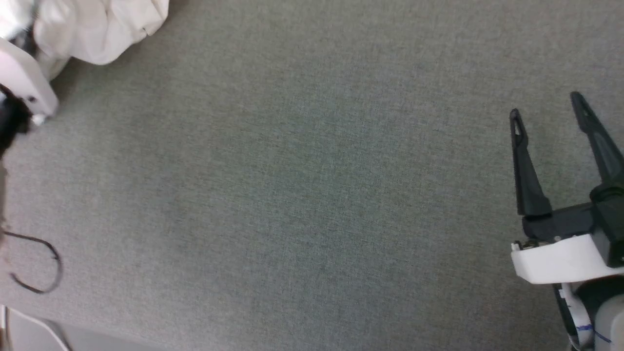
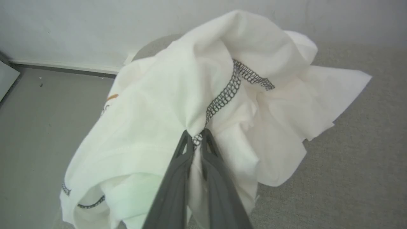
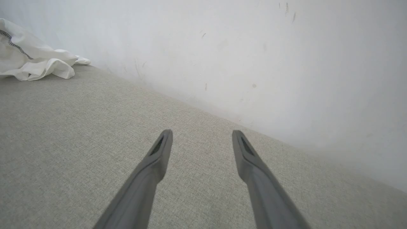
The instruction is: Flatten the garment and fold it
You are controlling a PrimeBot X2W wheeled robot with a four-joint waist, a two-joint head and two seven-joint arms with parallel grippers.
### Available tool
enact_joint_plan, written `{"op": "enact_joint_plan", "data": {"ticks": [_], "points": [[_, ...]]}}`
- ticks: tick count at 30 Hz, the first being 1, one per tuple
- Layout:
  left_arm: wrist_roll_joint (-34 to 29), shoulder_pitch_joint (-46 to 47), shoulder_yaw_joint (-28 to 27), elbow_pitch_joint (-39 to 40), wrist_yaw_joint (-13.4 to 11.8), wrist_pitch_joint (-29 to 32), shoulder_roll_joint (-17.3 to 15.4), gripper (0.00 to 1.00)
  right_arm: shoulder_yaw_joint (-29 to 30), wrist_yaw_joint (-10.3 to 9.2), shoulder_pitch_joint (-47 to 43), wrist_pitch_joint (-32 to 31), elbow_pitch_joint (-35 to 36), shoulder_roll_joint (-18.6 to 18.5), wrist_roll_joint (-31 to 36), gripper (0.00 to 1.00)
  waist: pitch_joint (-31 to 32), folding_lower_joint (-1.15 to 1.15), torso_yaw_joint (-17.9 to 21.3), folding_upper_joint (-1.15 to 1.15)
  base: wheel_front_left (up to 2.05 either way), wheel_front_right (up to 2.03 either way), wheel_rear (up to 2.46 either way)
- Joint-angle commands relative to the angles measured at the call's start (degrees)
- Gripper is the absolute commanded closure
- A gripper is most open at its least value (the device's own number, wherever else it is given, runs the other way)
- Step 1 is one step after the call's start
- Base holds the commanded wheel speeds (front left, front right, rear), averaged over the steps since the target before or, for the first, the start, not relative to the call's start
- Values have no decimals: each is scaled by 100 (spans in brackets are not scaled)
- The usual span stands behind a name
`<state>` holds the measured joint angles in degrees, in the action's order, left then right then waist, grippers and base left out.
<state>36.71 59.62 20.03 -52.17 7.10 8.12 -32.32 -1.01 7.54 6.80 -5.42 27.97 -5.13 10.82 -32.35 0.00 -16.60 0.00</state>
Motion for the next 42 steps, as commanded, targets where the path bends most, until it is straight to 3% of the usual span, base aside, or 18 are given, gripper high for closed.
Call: {"op": "enact_joint_plan", "data": {"ticks": [1, 9, 17, 25, 31, 42], "points": [[-108, 233, 89, 62, 38, -121, -145, 100, -21, -5, 28, 117, -129, 45, -86, 0, 364, 0, 1, 0, 0, 0, 0], [-167, 925, 210, 493, 38, -334, -456, 100, -28, -5, -37, 601, -752, 192, -361, 0, 1084, 0, -74, 0, 0, 0, 0], [57, 1599, 32, 1156, -105, -151, -290, 100, 90, -5, -185, 1126, -1368, 222, -944, 0, 1988, 0, 19, 0, 0, 0, 0], [369, 2173, -10, 1974, -342, 366, 198, 100, 355, -5, -473, 1548, -1844, 224, -1442, 0, 2760, 0, 322, 0, 0, 0, 0], [576, 2303, 82, 2428, -519, 730, 632, 100, 509, -5, -556, 1705, -1993, 224, -1633, 0, 3010, 0, 540, 0, 0, 0, 0], [1013, 1488, 561, 3481, -630, 1131, 1503, 100, 927, -5, -512, 1801, -1932, 224, -1668, 0, 3035, 0, 1174, 0, 0, 0, 0]]}}
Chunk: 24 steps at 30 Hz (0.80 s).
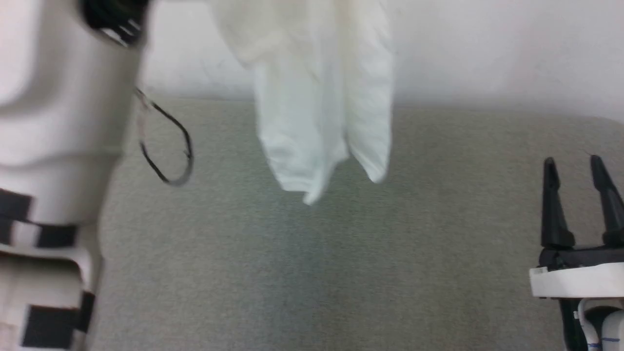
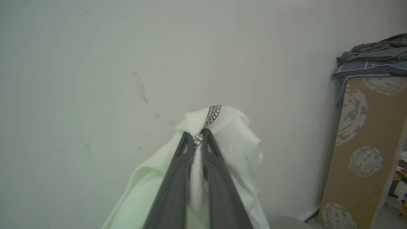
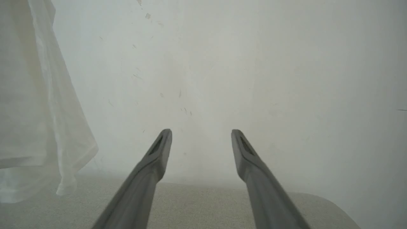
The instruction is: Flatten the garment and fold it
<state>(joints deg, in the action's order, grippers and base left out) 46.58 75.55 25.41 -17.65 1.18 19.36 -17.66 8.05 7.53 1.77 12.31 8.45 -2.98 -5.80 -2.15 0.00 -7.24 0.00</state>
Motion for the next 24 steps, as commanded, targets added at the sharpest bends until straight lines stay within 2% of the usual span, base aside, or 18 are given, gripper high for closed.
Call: {"op": "enact_joint_plan", "data": {"ticks": [1, 10, 14, 20, 24], "points": [[50, -231, 86, 107, -46, 27, 96, 100, 65, -4, -16, 25, 31, 10, -11, 0, -11, 0, 300, 0, 0, 0, 0], [25, -1947, 1057, 1005, -84, 203, 376, 100, 273, -4, -21, 42, 160, 10, -49, 0, -278, 0, 764, 0, 0, 0, 0], [-94, -2915, 1527, 1242, -149, 16, 402, 100, 223, -4, 30, 60, 153, 10, -96, 0, -416, 0, 875, 0, 0, 0, 0], [-393, -4107, 2072, 560, -379, -504, 479, 100, 47, -4, 144, 97, 63, 10, -191, 0, -610, 0, 995, 0, 0, 0, 0], [-531, -4462, 2385, -209, -379, -589, 530, 100, -34, -4, 244, 118, -11, 10, -199, 0, -732, 0, 1034, 0, 0, 0, 0]]}}
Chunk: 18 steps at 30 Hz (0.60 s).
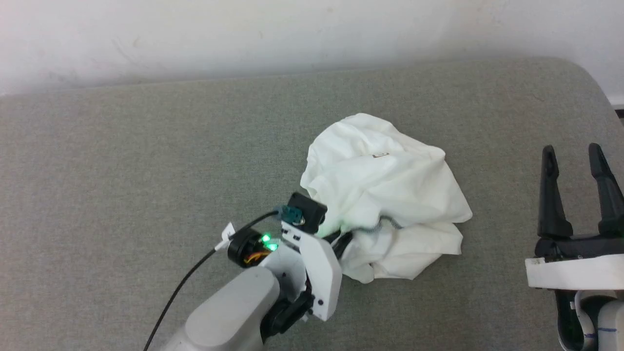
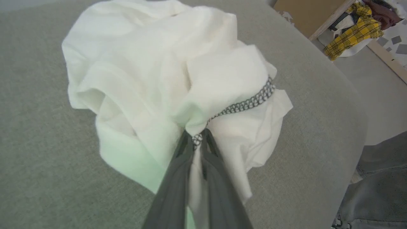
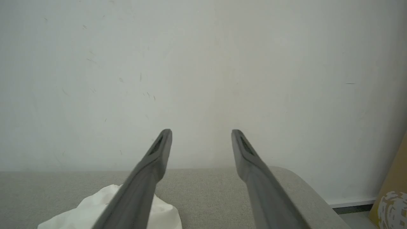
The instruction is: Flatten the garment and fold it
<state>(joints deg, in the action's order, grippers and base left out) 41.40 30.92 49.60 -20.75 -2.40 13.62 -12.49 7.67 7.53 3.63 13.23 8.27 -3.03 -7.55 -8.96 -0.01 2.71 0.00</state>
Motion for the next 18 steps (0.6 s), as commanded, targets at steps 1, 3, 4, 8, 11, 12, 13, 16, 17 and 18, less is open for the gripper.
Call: {"op": "enact_joint_plan", "data": {"ticks": [1, 3, 4, 8, 11, 12, 13, 16, 17, 18], "points": [[-49, -31, 33, -78, 6, -25, 24, 100, -10, -4, 85, 31, -22, 15, -19, 0, -73, 1, 38, 0, 0, 0, 0], [-25, -76, 48, -378, 44, -132, 99, 100, -32, -4, 123, 40, -74, 15, -15, 0, -100, 1, 29, 0, 0, 0, 0], [-30, -72, 44, -493, 57, -214, 135, 100, -33, -4, 134, 45, -94, 15, -12, 0, -106, 1, 15, 0, 0, 0, 0], [49, 18, -113, -637, 135, -629, 298, 0, 19, -4, 117, 47, -118, 15, 16, 0, -64, 1, -115, 0, 0, 0, 0], [148, 71, -304, -445, 183, -894, 284, 0, 27, -4, 112, 21, -124, 15, 34, 0, -3, 1, -191, 0, 0, 0, 0], [209, 58, -400, -312, 187, -985, 252, 0, 20, -4, 100, 13, -114, 15, 34, 0, 26, 1, -210, 0, 0, 0, 0], [285, 23, -508, -142, 184, -1067, 206, 0, 19, -4, 93, 5, -112, 15, 31, 0, 53, 1, -228, 0, 0, 0, 0], [398, -166, -880, 506, 7, -1371, -68, 0, 46, -4, 46, 0, -133, 15, 23, 0, 137, 1, -286, 0, 0, 0, 0], [392, -258, -1011, 740, -102, -1487, -195, 0, 55, -4, 19, 2, -136, 15, 16, 0, 161, 1, -305, 0, 0, 0, 0], [349, -357, -1156, 976, -245, -1639, -334, 0, 60, -4, -11, 3, -142, 15, 5, 0, 183, 1, -321, 0, 0, 0, 0]]}}
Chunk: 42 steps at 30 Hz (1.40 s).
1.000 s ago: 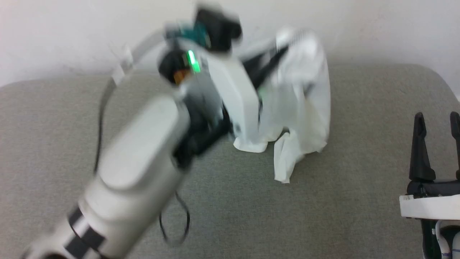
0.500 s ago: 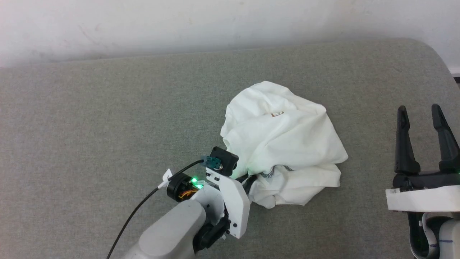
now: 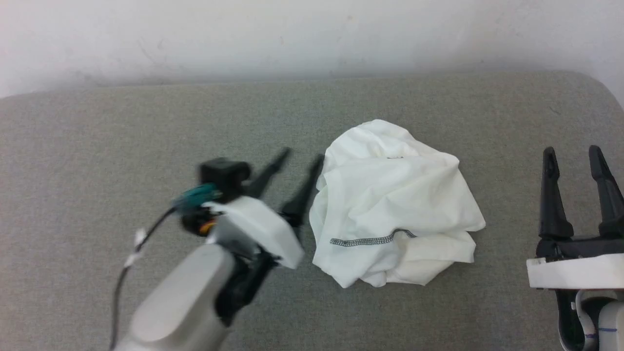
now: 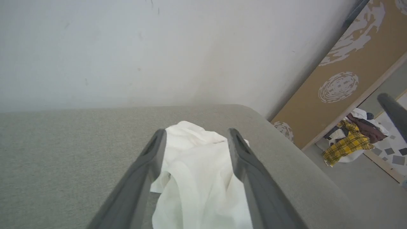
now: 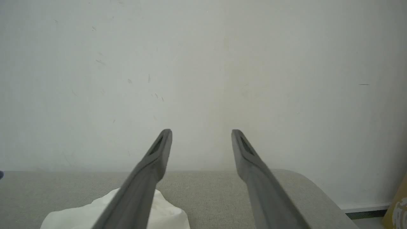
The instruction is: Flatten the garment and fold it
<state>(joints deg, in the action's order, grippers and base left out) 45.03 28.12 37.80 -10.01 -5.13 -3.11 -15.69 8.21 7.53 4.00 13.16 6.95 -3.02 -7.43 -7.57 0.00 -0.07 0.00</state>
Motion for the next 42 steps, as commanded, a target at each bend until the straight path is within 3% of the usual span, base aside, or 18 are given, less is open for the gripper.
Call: {"op": "enact_joint_plan", "data": {"ticks": [1, 5, 7, 11, 15, 19, 27, 33, 37, 42], "points": [[-109, -188, -127, 132, -152, -151, -176, 0, 9, -4, -81, 12, -21, 14, -22, 0, 58, 0, -52, 0, 0, 0, 0], [-540, -851, -609, 975, -791, -870, -762, 0, 60, -4, -263, 19, -43, 14, -75, 0, 95, 0, -61, 0, 0, 0, 0], [-729, -1256, -754, 1443, -820, -1087, -942, 0, 101, -4, -357, 25, -75, 14, -90, 0, 107, 0, -63, 0, 0, 0, 0], [-1145, -2292, -1318, 2052, -1040, -1182, -1016, 0, 166, -4, -540, 47, -129, 14, -131, 0, 143, 0, -51, 0, 0, 0, 0], [-1623, -3254, -1872, 2289, -1143, -1186, -768, 0, 207, -4, -745, 63, -181, 14, -178, 0, 174, 0, -65, 0, 0, 0, 0], [-1903, -3728, -2157, 2178, -898, -1187, -480, 0, 207, -4, -903, 66, -258, 14, -231, 0, 177, 0, -131, 0, 0, 0, 0], [-2243, -3582, -2499, 2028, -290, -1188, 73, 0, 272, -4, -530, -240, -367, 14, -127, 0, -13, 0, -315, 0, 0, 0, 0], [-2467, -3379, -2676, 1929, 67, -1188, 313, 0, 216, -4, 140, -1566, -386, 8, 226, 0, -343, 0, -447, 0, 0, 0, 0], [-2577, -3280, -2763, 1846, 261, -1188, 467, 0, 41, -4, 454, -2444, -632, -317, 510, 0, -525, 0, -561, 0, 0, 0, 0], [-2660, -3208, -2831, 1739, 449, -1188, 595, 0, -177, -4, 633, -3192, -1021, -571, 394, 0, -657, 0, -670, 0, 0, 0, 0]]}}
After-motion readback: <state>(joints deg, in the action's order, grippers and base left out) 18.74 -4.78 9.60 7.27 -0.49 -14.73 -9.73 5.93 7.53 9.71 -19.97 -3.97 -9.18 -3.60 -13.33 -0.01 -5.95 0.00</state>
